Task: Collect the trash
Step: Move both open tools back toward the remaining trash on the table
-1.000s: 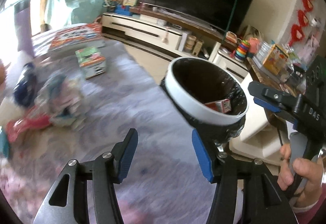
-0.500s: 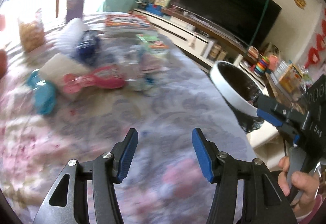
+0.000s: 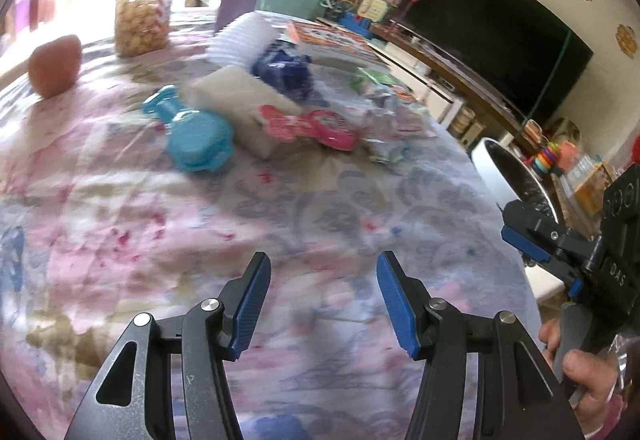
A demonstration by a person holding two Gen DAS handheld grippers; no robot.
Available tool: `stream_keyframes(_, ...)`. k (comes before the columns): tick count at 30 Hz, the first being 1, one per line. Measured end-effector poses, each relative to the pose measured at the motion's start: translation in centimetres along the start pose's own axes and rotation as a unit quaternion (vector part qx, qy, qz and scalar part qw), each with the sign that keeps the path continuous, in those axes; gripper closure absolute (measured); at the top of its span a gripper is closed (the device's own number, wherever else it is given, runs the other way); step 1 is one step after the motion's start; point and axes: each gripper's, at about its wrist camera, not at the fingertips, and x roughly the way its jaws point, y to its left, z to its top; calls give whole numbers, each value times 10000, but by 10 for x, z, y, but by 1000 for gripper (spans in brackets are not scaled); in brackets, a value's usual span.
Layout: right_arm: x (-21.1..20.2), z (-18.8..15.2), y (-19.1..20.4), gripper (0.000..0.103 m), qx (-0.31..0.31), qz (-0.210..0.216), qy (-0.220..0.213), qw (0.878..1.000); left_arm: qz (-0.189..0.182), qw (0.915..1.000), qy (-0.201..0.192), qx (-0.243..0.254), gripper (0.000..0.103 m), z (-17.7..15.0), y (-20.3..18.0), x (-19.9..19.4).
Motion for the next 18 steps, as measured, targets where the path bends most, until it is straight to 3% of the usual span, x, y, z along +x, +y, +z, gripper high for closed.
stream_keyframes(18,35,3,15,8,-41,74,243,9997,445,9986,-19,-282,43,15,26,4)
